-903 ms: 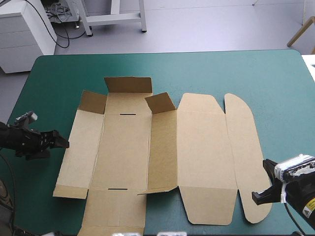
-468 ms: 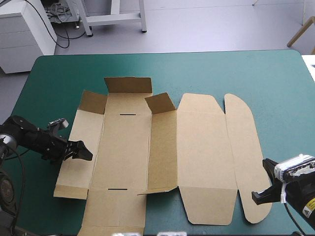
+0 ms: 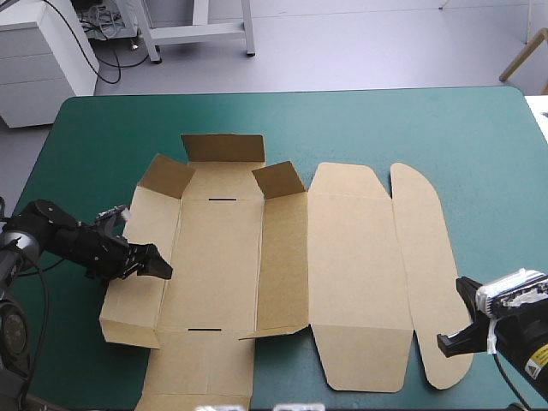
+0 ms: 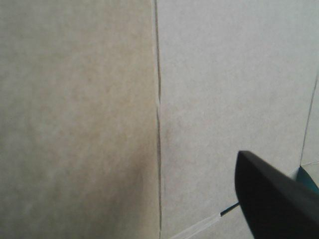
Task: Fold the box
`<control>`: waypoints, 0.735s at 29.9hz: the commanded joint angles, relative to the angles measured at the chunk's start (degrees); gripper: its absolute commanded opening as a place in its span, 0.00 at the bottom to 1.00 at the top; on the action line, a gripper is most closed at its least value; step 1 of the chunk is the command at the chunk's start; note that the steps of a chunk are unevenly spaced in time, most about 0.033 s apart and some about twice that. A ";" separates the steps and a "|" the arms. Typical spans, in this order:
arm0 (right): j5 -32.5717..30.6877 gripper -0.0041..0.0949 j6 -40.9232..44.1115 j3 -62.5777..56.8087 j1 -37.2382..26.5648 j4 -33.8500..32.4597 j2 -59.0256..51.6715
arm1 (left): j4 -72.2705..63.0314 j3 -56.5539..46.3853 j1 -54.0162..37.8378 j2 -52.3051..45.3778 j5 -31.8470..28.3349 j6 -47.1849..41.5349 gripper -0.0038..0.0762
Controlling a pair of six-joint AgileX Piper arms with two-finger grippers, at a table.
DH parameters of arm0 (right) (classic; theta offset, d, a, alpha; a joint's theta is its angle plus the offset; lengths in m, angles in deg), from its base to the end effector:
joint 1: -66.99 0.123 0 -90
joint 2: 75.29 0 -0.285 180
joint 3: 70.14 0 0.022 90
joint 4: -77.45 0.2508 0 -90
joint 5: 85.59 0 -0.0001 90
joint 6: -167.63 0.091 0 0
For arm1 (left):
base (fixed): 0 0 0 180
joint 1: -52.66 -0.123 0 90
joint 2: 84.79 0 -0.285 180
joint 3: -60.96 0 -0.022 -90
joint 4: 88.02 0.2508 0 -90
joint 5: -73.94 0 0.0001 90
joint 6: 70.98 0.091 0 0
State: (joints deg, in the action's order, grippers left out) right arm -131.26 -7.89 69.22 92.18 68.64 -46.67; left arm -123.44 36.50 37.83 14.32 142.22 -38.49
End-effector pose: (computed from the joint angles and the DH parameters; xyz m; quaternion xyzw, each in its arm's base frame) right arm 0.0574 0.0160 0.3312 -0.1665 0.8241 0.0646 0.5376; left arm 0.2601 0.0182 0.2081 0.0060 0.9580 -0.2863 0.0181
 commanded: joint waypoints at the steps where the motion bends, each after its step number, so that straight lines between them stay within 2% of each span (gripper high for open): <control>1: 4.14 0.02 -0.89 1.36 -0.35 -0.75 0.43 | -2.52 0.80 0.54 -1.90 6.31 -1.14 0.62; 4: 4.14 0.02 -0.89 1.36 -0.35 -0.75 0.43 | -2.52 0.80 0.54 -1.90 6.31 -1.14 0.35; 6: 4.14 0.02 -0.89 1.36 -0.35 -0.75 0.43 | -2.52 0.80 0.54 -1.90 6.31 -0.99 0.11; 7: 4.14 0.02 -0.89 1.36 -0.35 -0.75 0.43 | -2.52 0.80 0.54 -1.90 6.31 -0.70 0.04; 16: 3.80 0.02 -0.89 1.36 -0.35 -0.75 0.43 | -2.52 3.16 0.57 -1.90 6.18 -0.45 0.04; 22: 3.71 0.02 -0.89 1.23 -0.35 -0.62 0.65 | 0.36 10.67 6.36 -1.90 5.91 -2.16 0.04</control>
State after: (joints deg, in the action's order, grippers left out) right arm -131.32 -8.21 69.22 92.18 68.64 -46.67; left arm -121.99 42.42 40.96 14.37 142.66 -39.38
